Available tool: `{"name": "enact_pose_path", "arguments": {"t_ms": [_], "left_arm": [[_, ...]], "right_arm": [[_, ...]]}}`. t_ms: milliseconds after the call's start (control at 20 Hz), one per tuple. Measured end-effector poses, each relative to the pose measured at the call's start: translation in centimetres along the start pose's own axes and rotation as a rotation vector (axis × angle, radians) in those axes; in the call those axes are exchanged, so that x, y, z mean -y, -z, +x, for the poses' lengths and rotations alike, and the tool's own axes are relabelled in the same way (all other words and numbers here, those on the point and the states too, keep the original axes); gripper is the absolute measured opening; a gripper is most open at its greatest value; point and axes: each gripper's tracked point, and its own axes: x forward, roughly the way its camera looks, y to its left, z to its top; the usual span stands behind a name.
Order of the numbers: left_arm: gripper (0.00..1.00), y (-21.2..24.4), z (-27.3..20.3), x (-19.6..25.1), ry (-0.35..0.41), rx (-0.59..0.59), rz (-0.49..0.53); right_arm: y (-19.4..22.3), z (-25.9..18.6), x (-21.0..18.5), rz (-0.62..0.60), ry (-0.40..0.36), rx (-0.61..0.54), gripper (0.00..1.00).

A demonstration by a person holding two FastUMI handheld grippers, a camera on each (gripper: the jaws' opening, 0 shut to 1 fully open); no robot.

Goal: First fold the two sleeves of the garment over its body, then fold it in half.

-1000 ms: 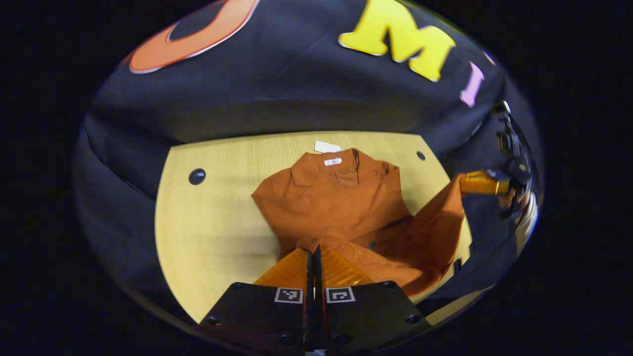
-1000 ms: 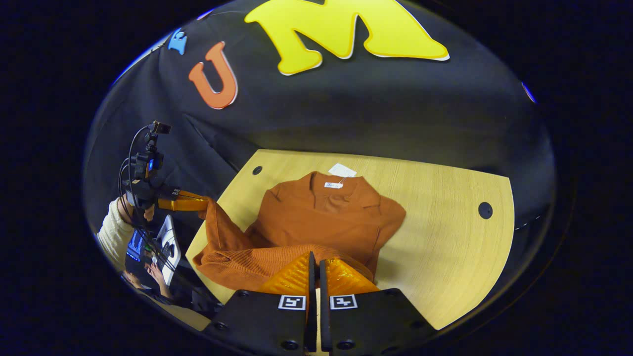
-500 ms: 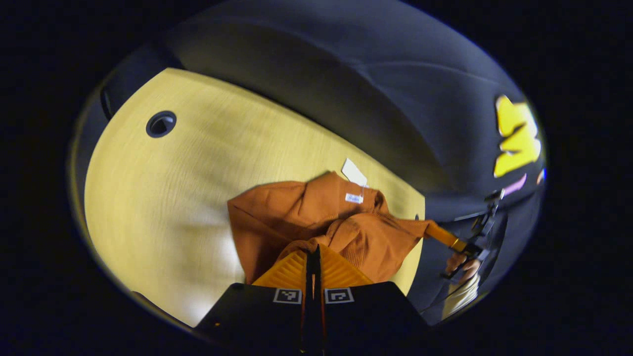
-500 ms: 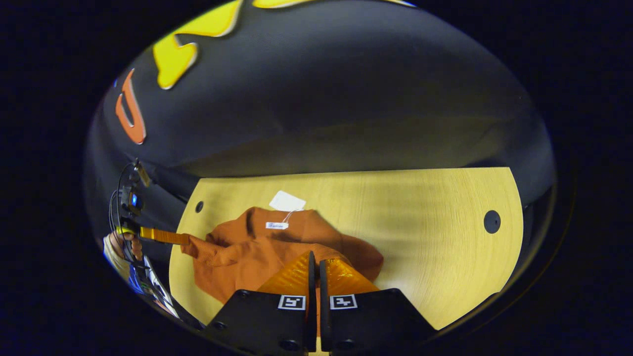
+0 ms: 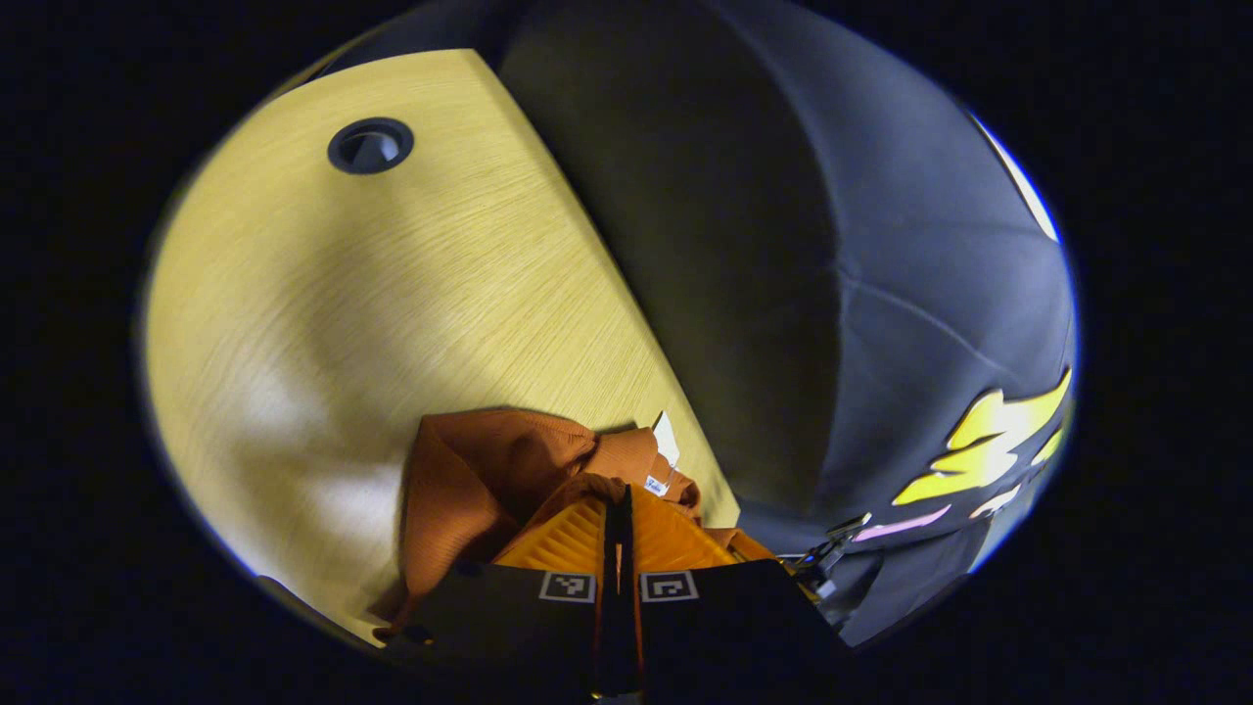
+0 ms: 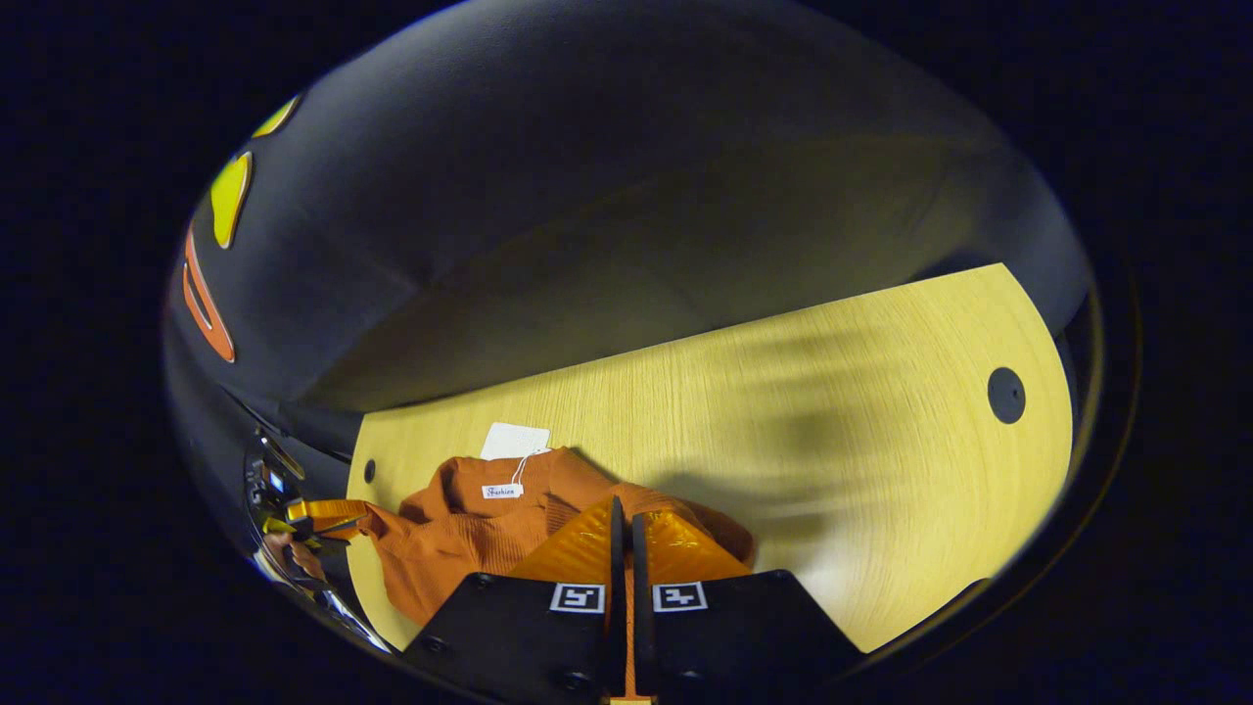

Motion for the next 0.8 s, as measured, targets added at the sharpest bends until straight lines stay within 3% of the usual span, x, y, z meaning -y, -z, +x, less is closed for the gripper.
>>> {"name": "enact_pose_path", "arguments": {"t_ms": [200,350,600,700,750,800], "left_arm": [[0.03,-2.0,-2.1,-1.3,0.056,0.136,-0.219],[0.03,-2.6,-2.8,-2.3,0.061,0.190,-0.253],[0.03,-3.5,-2.3,-0.5,0.197,0.275,-0.410],[0.04,-2.4,-1.0,-0.2,0.184,0.295,-0.442],[0.04,-2.9,-1.0,-0.1,0.204,0.312,-0.471],[0.05,-3.4,-1.1,0.2,0.236,0.326,-0.507]], "right_arm": [[0.1,0.0,1.2,0.202,-0.057,0.027,0.03],[-0.5,-0.6,2.1,0.257,-0.070,0.054,0.03],[-1.1,-1.1,1.8,0.349,-0.138,0.085,0.07],[-2.0,-1.5,1.8,0.404,-0.153,0.105,0.22],[-2.1,-1.8,1.9,0.417,-0.148,0.107,0.17],[-2.1,-1.7,2.0,0.424,-0.145,0.106,0.26]]}}
